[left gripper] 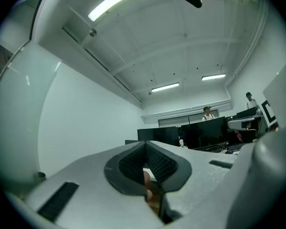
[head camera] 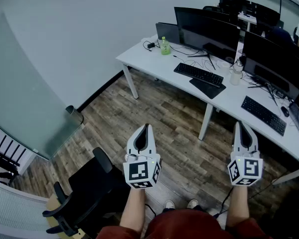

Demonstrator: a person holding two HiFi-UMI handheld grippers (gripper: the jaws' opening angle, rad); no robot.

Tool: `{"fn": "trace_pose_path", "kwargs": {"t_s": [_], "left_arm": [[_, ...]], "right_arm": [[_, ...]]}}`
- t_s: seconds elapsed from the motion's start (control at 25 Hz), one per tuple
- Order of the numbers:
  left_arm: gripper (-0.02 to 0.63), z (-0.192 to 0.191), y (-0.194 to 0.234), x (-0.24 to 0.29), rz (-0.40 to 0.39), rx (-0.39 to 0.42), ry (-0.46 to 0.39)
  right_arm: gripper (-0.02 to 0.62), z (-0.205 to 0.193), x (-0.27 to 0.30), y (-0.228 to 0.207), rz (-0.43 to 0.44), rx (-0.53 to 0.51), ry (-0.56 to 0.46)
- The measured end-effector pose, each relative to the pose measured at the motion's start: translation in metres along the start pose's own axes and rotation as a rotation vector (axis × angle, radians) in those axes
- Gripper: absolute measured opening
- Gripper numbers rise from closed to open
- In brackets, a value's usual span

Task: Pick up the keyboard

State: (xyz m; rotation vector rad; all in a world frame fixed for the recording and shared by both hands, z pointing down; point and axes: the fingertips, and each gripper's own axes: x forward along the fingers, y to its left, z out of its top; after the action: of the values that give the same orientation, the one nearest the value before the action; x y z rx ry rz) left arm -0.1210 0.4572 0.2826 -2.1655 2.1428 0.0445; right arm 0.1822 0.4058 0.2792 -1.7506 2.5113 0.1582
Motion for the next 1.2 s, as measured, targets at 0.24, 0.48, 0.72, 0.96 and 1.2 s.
{"fn": "trace_pose_path", "kwargs": {"t_s": [0.24,0.48,0.72,0.96,1.2], "left_arm": [[0.007,0.002,-0.011,-0.006,-0.002,0.005,0.000],[0.008,0.001,-0.035,-0.002,-0.004,0.026,0.010],[0.008,-0.008,-0.067,0.007,-0.003,0.035,0.034],[0.008,-0.013,-0.091,0.016,0.003,0.044,0.047],[0.008,-0.015,-0.095,0.039,-0.002,0.033,0.038]], "right_arm": [[-0.002,0.001,-0.010,-0.007,0.004,0.011,-0.003],[-0.002,-0.006,-0.015,-0.031,-0.009,0.041,0.000],[-0.002,-0.020,-0.018,-0.066,-0.008,0.077,0.017],[-0.002,-0.025,-0.017,-0.096,-0.002,0.079,0.024],[-0.002,-0.027,0.002,-0.105,-0.002,0.075,0.024]]}}
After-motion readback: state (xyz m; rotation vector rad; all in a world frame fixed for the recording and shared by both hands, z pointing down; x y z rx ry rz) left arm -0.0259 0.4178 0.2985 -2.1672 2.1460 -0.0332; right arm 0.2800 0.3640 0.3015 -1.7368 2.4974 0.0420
